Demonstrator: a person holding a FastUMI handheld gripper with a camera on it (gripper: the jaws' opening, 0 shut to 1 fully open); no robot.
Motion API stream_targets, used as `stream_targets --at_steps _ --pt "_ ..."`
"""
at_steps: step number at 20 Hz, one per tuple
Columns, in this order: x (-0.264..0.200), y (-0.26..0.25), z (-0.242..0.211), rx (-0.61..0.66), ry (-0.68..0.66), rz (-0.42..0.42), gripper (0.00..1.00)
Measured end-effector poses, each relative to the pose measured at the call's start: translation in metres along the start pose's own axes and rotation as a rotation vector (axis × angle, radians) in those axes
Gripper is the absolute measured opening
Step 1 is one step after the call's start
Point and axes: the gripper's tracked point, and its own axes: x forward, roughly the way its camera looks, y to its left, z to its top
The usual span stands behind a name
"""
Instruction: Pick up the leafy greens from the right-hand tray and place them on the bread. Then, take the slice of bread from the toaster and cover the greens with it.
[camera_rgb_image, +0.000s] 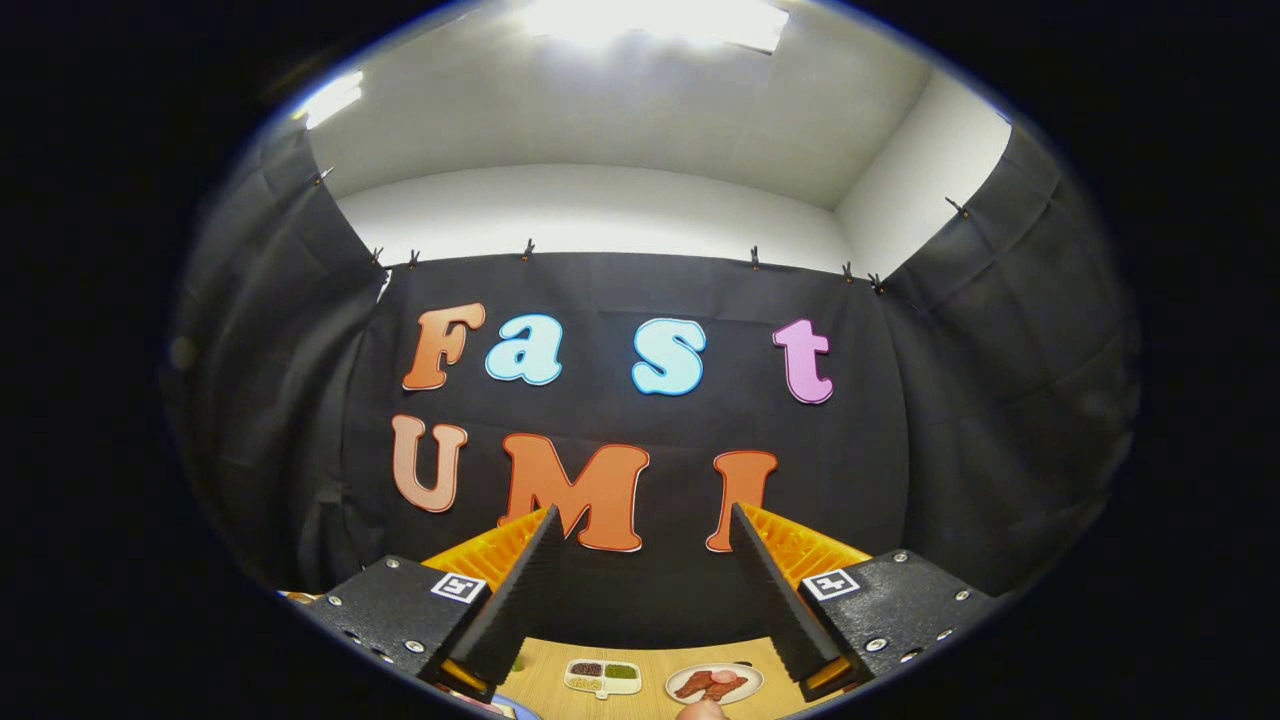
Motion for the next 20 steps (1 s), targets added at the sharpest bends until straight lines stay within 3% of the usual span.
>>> stream_targets --at_steps 9,16,20 --pt "-0.004 -0.009 -0.025 -0.030 0.067 -0.019 0.99" --pt "-0.010 -0.003 -0.085 -0.011 0.191 0.016 0.99" --pt "-0.014 -0.003 -0.140 -0.017 0.341 0.028 0.99"
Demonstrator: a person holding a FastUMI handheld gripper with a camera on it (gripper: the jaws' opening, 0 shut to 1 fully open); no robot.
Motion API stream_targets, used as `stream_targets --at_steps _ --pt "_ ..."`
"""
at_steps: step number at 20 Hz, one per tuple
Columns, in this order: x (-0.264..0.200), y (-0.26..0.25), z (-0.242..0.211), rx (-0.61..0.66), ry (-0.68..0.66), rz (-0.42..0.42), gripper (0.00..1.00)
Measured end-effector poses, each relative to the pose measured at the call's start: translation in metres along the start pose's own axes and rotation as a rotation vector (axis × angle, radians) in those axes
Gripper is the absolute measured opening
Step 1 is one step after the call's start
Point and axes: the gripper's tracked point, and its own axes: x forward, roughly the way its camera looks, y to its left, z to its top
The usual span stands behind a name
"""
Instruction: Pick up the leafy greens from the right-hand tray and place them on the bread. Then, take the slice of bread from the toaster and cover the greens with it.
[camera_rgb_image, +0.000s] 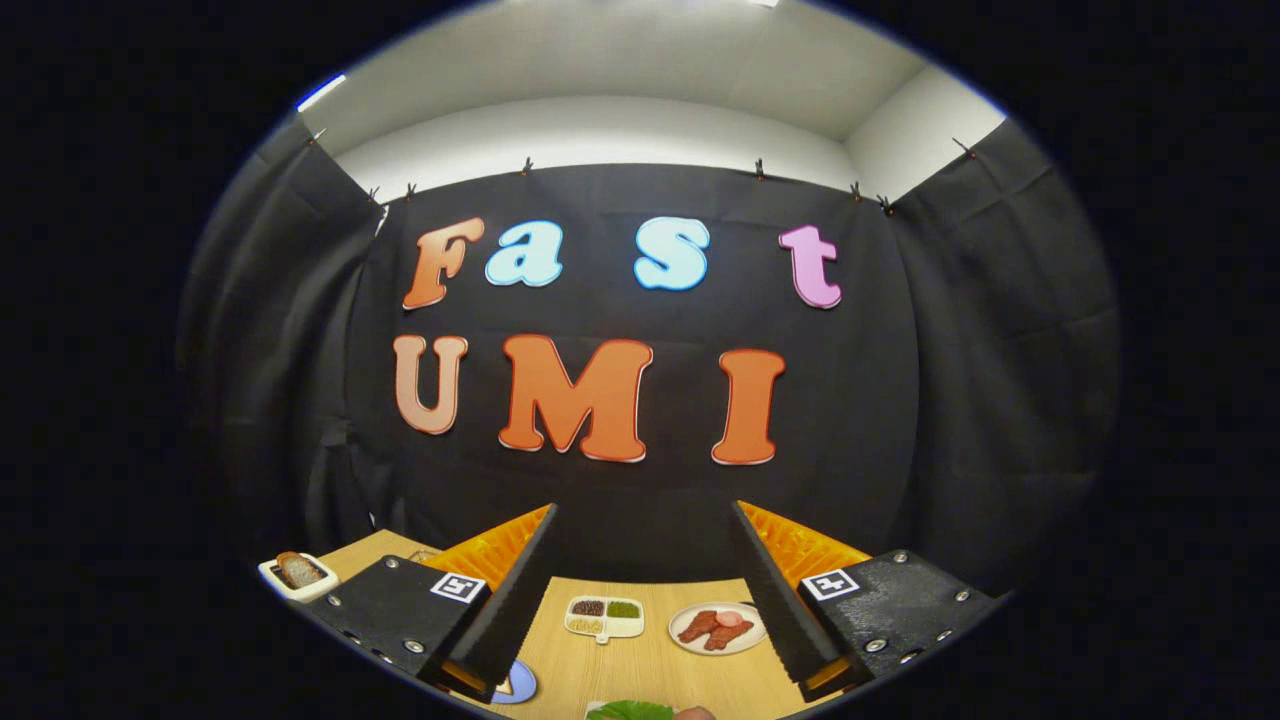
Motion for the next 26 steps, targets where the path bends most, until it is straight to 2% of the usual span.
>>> stream_targets --at_steps 3,7,14,19,26 --pt "0.007 -0.003 -0.054 -0.055 0.171 0.001 0.99" --pt "0.004 0.007 -0.119 -0.066 0.369 0.052 0.98" --pt "-0.004 0.007 -0.195 -0.071 0.604 0.081 0.95" --pt "-0.019 0.016 -0.248 -0.093 0.783 0.147 0.95" --pt "-0.042 0.021 -0.312 -0.084 1.002 0.196 0.93"
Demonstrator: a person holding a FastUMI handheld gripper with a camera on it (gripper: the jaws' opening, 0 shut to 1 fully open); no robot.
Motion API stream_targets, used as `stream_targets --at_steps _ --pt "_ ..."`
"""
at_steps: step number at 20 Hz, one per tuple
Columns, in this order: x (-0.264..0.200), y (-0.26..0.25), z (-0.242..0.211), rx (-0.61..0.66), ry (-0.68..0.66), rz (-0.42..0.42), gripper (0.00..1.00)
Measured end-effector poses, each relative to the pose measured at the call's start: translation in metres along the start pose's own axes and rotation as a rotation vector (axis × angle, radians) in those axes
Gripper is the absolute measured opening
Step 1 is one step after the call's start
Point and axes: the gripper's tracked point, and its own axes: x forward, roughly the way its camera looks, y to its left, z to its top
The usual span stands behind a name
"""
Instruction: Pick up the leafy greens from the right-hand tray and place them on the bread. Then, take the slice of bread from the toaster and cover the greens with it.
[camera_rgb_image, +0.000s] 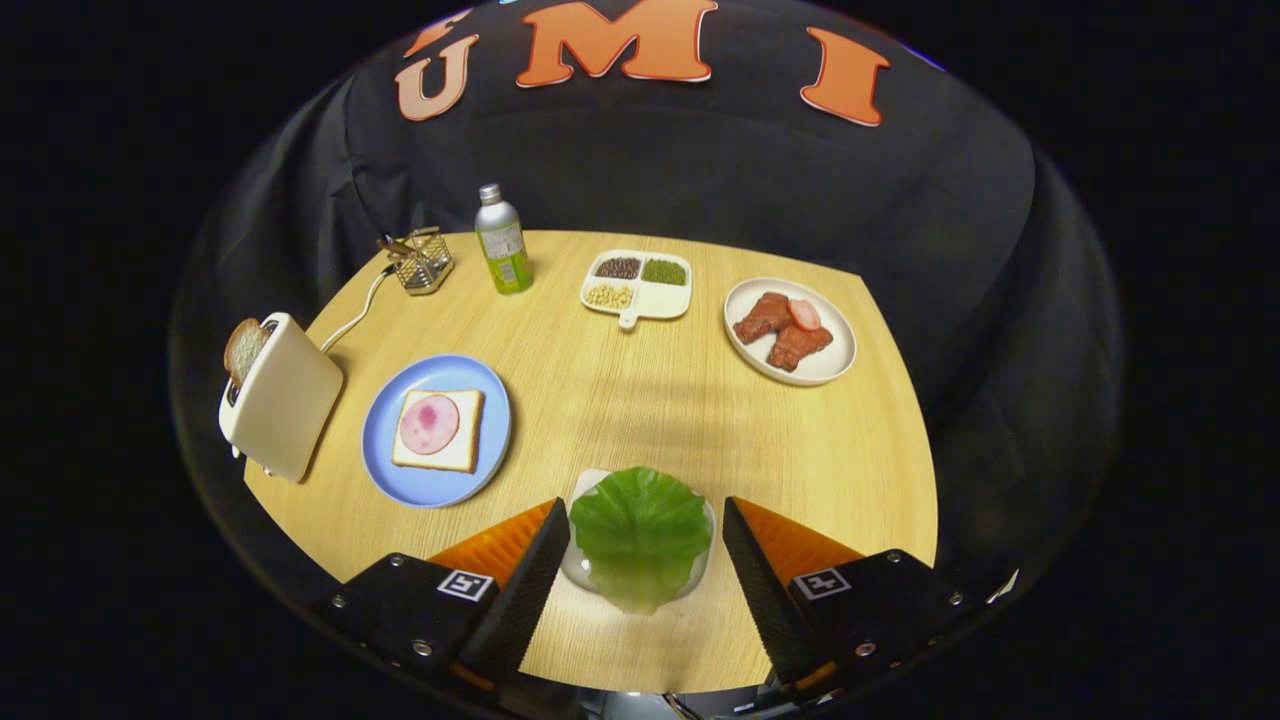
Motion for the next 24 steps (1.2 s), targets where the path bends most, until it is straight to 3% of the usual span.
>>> stream_targets --at_steps 11,22,24 --pt "0.054 0.010 -0.056 0.034 0.214 0.038 0.93" --pt "0.097 0.010 -0.075 0.026 0.325 0.021 0.93" --pt "0.102 0.010 -0.078 0.027 0.345 0.013 0.89"
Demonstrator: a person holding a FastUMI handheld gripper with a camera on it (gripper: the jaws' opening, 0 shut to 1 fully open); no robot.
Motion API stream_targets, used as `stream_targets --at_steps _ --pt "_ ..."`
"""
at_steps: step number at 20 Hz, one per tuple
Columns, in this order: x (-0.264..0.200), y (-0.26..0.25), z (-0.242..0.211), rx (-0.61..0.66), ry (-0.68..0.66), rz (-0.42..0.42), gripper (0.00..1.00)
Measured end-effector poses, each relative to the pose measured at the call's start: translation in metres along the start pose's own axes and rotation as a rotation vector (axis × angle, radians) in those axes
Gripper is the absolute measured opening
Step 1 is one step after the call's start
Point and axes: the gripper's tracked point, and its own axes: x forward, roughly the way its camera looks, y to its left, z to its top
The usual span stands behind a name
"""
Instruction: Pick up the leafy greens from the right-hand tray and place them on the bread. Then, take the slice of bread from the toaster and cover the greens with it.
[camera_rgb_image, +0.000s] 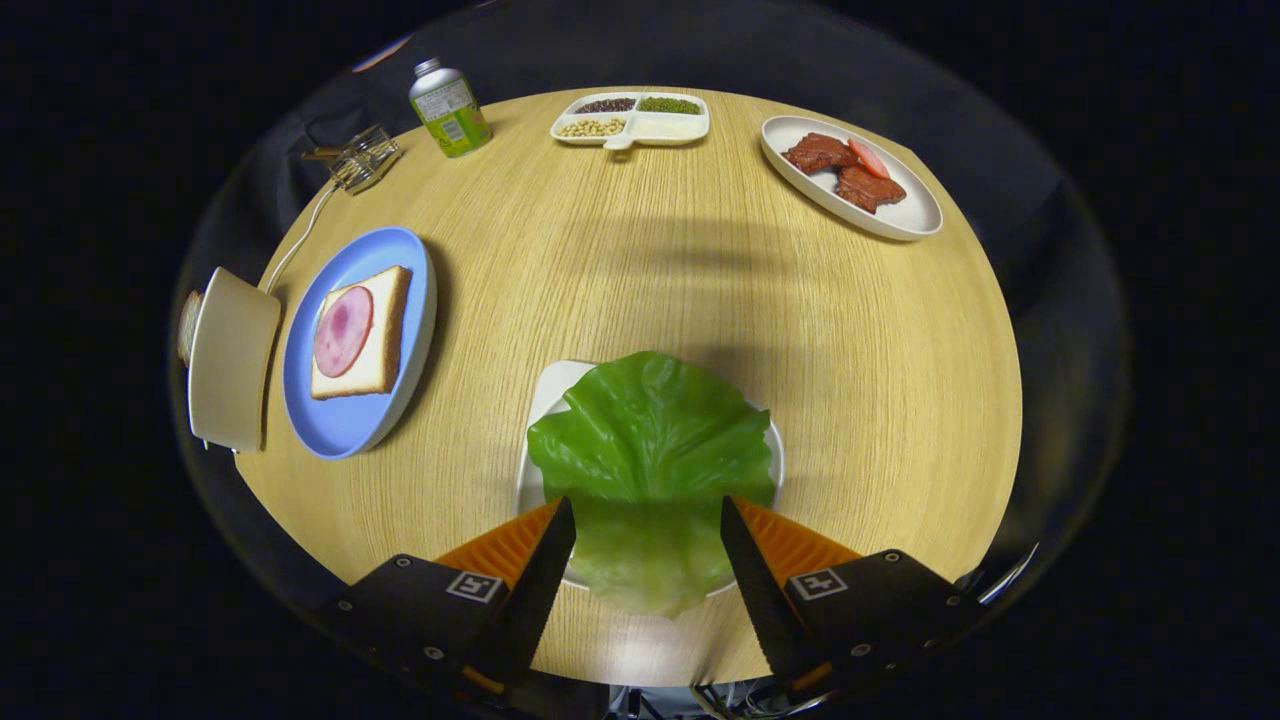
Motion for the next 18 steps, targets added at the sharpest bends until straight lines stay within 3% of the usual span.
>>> stream_targets --at_steps 2,12,14,17,18 --pt "0.006 0.000 0.001 -0.005 0.007 -0.008 0.88" --pt "0.013 0.001 0.000 0.047 0.038 -0.018 0.69" --pt "0.014 -0.001 0.001 0.080 0.037 -0.023 0.54" --pt "0.013 -0.004 0.001 0.112 0.021 -0.027 0.21" --pt "0.013 -0.005 0.001 0.118 0.013 -0.028 0.17"
